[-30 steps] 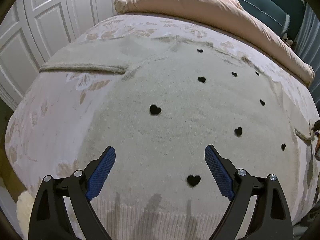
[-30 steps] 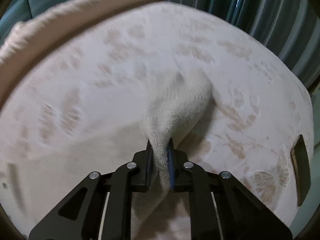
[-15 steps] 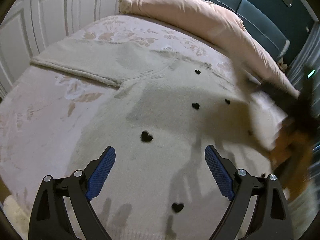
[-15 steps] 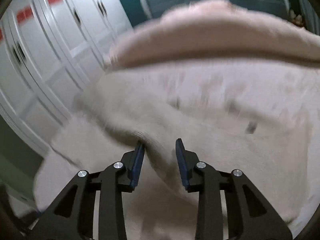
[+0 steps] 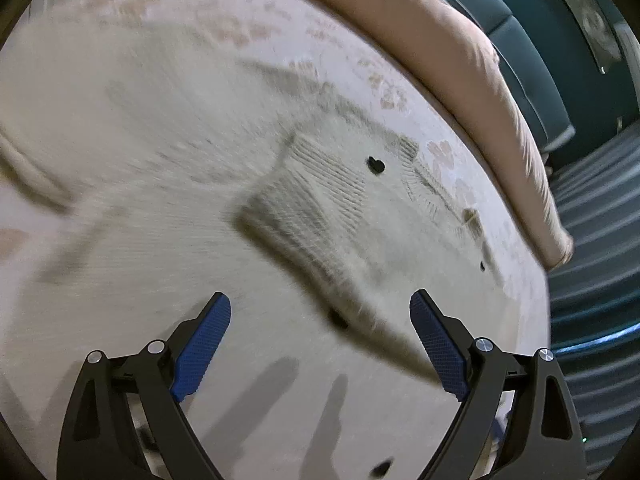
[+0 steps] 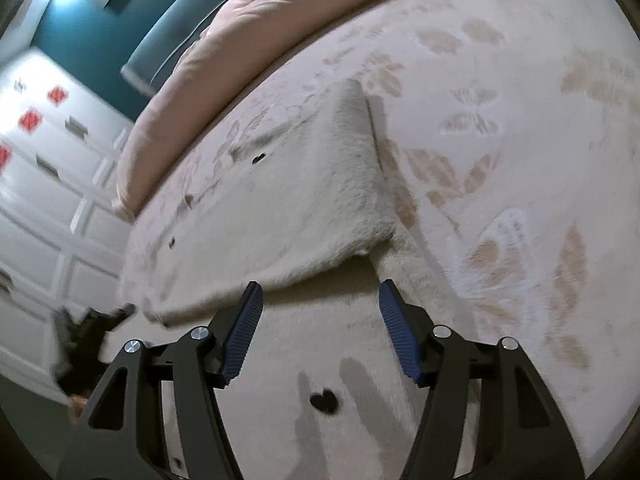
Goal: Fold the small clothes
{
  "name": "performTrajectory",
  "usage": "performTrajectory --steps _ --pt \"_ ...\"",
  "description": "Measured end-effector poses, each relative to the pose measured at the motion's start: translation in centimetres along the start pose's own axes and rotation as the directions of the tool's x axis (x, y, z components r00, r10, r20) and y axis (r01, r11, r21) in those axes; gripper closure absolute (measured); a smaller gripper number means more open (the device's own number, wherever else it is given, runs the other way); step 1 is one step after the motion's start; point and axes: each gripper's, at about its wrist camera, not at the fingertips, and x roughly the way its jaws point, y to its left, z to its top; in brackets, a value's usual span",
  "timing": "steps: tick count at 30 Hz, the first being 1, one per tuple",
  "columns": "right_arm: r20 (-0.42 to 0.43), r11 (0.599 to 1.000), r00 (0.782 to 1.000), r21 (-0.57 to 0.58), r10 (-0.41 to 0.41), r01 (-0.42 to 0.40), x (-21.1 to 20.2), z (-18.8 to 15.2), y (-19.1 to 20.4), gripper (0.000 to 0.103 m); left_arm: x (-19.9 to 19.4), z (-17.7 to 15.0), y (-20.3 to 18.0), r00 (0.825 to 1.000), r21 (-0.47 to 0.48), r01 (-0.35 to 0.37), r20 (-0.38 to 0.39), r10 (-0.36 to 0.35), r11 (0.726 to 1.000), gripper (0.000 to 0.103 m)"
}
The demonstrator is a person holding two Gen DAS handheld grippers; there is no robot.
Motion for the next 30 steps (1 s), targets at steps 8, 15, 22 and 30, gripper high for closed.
performTrajectory --steps 8,15,22,30 --pt "0.162 0.994 0.982 0.03 0.102 -0.108 -1.3 4.4 2.0 0.097 -2.3 2.2 -4.0 0.986 0.111 0.061 0.146 -0.077 0.992 0.098" --pt "0.058 0.998 0.997 0.056 -0.045 0.041 3.1 2.5 -3.1 0.1 1.5 -0.1 -1.6 0.997 0.115 -0.052 0.063 0.045 0.992 0.099" --pt "0.154 0.982 0.97 -0.002 -0.187 0.19 -2.4 0.9 -0.5 0.092 1.9 -2.3 -0.7 0.991 0.137 -0.041 0.131 0.023 0.99 0.091" --pt "0.031 0.934 0.992 -0.337 -0.118 0.122 5.5 4.3 6.8 0.095 2.2 -3.0 0.1 0.98 0.176 -0.035 0.199 0.0 0.984 0.09"
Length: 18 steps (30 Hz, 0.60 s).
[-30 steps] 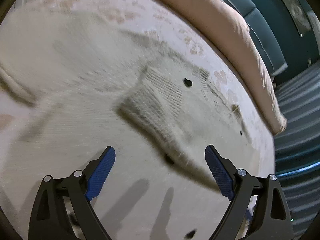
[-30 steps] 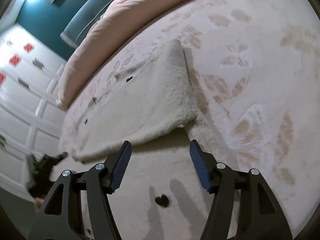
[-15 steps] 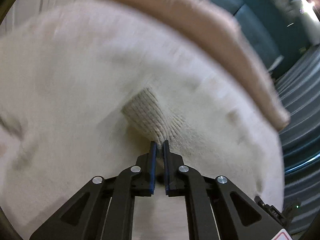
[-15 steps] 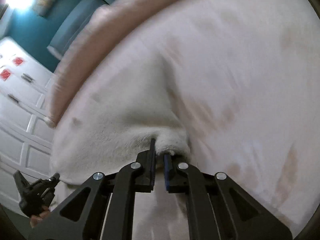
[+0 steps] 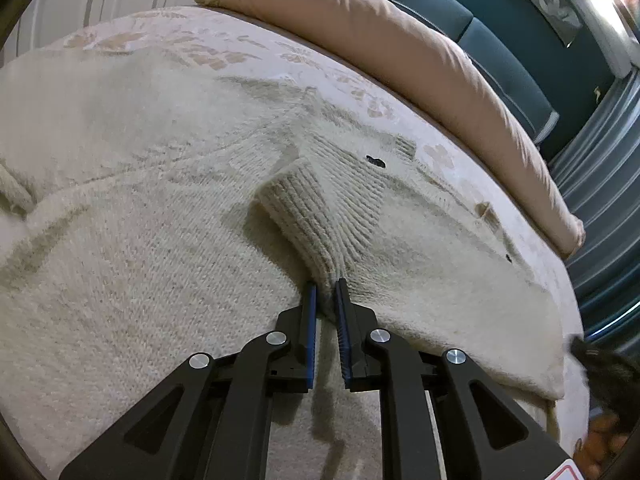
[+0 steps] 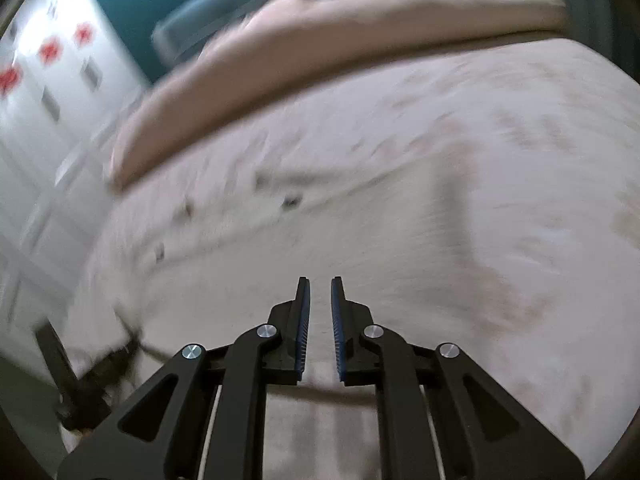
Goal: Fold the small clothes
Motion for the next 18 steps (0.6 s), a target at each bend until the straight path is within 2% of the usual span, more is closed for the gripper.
performTrajectory --steps 1,2,3,4,5,6,7,10,12,13,14,15,16,18 --pt "-0.024 0.998 0.998 -0.036 -0.056 0.055 1.3 -0.2 -0.2 0.096 0.0 0.0 0.2 1.0 -0.006 0.01 0.001 -0.01 1.0 0.09" --pt "-0.022 0.989 0.989 -0.049 -0.143 0.142 2.2 -0.5 -1.3 0.101 0.1 -0.1 0.4 1.0 -0.014 0.023 0.003 -0.023 1.0 0.089" --pt "0.0 0.987 0.987 -0.005 -0.16 0.16 2.2 -0.8 -3.4 0.103 0.1 -0.2 0.6 0.999 -0.02 0.035 0.006 -0.035 0.999 0.089" --pt "0.027 0.988 0.991 0.077 -0.133 0.13 1.5 -1.1 -5.3 0.103 0.0 -0.2 0.8 0.999 -0.024 0.042 0.008 -0.042 0.999 0.089" --pt "0.061 0.97 0.984 0.189 -0.166 0.152 -0.3 -1.7 -7.3 0.103 0.0 -0.3 1.0 0.998 -0.031 0.055 0.013 -0.054 0.998 0.089" --pt "0.077 0.941 0.963 0.246 -0.26 0.234 -1.9 -2.3 -8.0 0.097 0.0 -0.2 1.0 0.998 -0.035 0.062 0.016 -0.061 0.997 0.089" --pt "0.095 0.917 0.94 0.271 -0.327 0.292 -3.9 -3.3 -8.0 0.096 0.0 -0.2 1.3 0.997 -0.044 0.075 0.019 -0.074 0.996 0.089" --pt "0.114 0.943 0.959 0.244 -0.259 0.225 -6.9 -6.4 -6.4 0.096 -0.5 0.0 2.1 0.992 -0.1 0.128 0.018 -0.127 0.987 0.088" --pt "0.094 0.966 0.97 0.153 -0.224 0.208 -7.8 -9.4 -3.8 0.093 -2.3 0.2 2.9 0.991 -0.157 0.131 0.014 -0.13 0.979 0.084" --pt "0.084 0.971 0.972 0.11 -0.221 0.212 -7.9 -10.6 -2.5 0.088 -3.5 0.3 3.5 0.993 -0.177 0.118 0.025 -0.116 0.977 0.075" --pt "0.066 0.978 0.976 0.055 -0.206 0.202 -7.8 -12.4 -0.9 0.08 -5.6 0.5 5.0 0.993 -0.216 0.112 0.059 -0.102 0.97 0.062" --pt "0.054 0.981 0.979 0.029 -0.194 0.193 -7.7 -13.4 -0.2 0.077 -7.1 0.8 6.4 0.992 -0.243 0.109 0.09 -0.089 0.964 0.057" --pt "0.041 0.983 0.982 -0.005 -0.184 0.184 -7.4 -14.6 0.7 0.074 -9.4 1.5 8.9 0.99 -0.279 0.088 0.133 -0.052 0.956 0.051" --pt "0.026 0.98 0.981 -0.054 -0.19 0.191 -6.6 -16.5 2.0 0.066 -12.0 3.1 12.9 0.985 -0.323 0.037 0.17 0.019 0.946 0.045"
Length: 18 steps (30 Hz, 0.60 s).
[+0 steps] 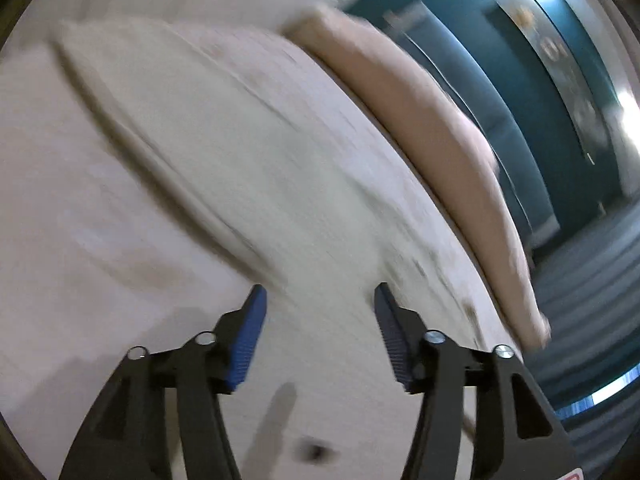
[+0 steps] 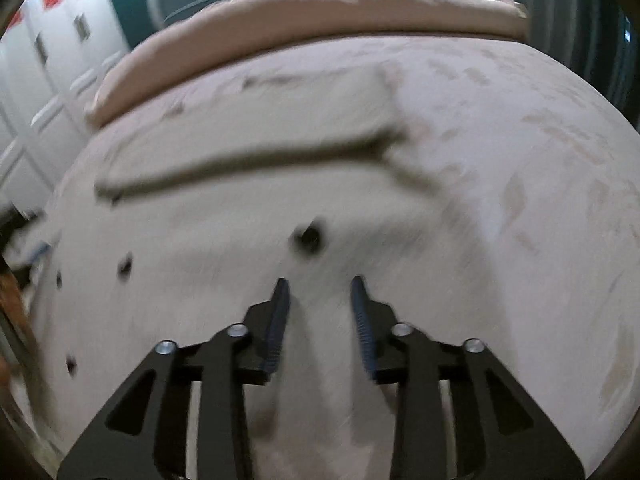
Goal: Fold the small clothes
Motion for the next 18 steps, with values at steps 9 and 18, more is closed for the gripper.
performTrajectory --steps 9,18 --pt "0.061 0.997 0.996 -0.04 -0.067 0.069 0.2 -1.5 0.9 0.056 -3.1 17.8 16.4 0.91 -0.229 -0.379 0.087 0.406 0.897 0.044" --pt "0.062 0.993 0.994 -0.06 -0.094 0.097 0.4 -1.7 1.2 0.054 -1.6 21.8 19.5 0.963 -0.402 -0.218 0.058 0.263 0.889 0.095"
